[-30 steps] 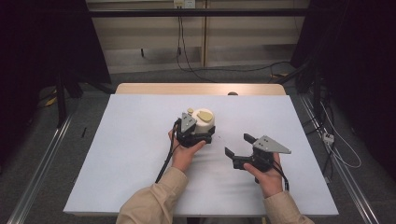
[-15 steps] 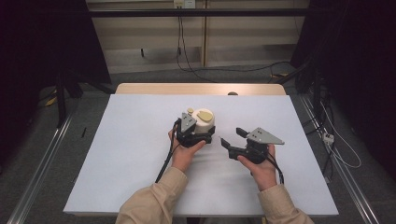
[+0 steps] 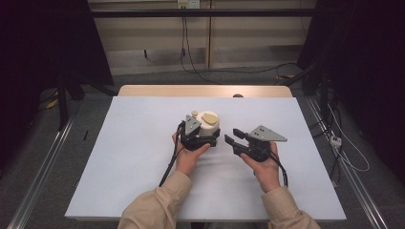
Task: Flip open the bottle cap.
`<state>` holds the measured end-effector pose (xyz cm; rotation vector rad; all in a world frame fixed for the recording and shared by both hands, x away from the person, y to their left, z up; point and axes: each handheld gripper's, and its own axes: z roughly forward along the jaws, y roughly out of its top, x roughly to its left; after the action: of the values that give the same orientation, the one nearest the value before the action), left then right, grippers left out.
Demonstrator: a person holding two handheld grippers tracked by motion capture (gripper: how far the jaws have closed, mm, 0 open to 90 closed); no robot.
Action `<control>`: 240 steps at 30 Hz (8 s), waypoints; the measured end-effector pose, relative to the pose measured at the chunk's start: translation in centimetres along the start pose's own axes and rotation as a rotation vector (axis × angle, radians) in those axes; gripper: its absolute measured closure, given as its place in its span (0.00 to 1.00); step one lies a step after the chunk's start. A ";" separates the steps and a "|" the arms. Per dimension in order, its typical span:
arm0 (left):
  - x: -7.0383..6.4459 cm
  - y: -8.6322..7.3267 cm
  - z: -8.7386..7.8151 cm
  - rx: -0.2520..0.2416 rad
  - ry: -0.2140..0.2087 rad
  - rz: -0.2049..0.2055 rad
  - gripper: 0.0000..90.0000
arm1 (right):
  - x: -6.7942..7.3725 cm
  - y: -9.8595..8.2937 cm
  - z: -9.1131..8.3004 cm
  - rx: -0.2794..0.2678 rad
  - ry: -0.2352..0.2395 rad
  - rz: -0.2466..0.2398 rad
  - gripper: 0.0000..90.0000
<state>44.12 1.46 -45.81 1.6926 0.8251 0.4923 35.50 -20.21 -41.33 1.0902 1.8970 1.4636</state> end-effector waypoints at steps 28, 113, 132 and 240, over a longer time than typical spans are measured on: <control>0.0 0.0 0.0 0.003 -0.002 -0.003 0.06 | 0.0 1.5 2.5 0.053 0.040 0.001 1.00; -0.1 -0.1 0.0 0.002 0.010 -0.006 0.06 | 0.0 4.2 4.6 0.147 0.074 -0.045 1.00; -0.1 -0.1 0.0 0.005 0.013 0.000 0.06 | 0.1 4.3 4.5 0.143 0.074 -0.053 1.00; -0.2 0.0 0.0 0.014 0.018 -0.005 0.06 | 0.4 6.4 7.1 0.083 0.092 -0.067 1.00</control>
<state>43.96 1.30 -45.77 1.7006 0.8466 0.5000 42.69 -15.40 -37.28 1.0018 2.0544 1.4313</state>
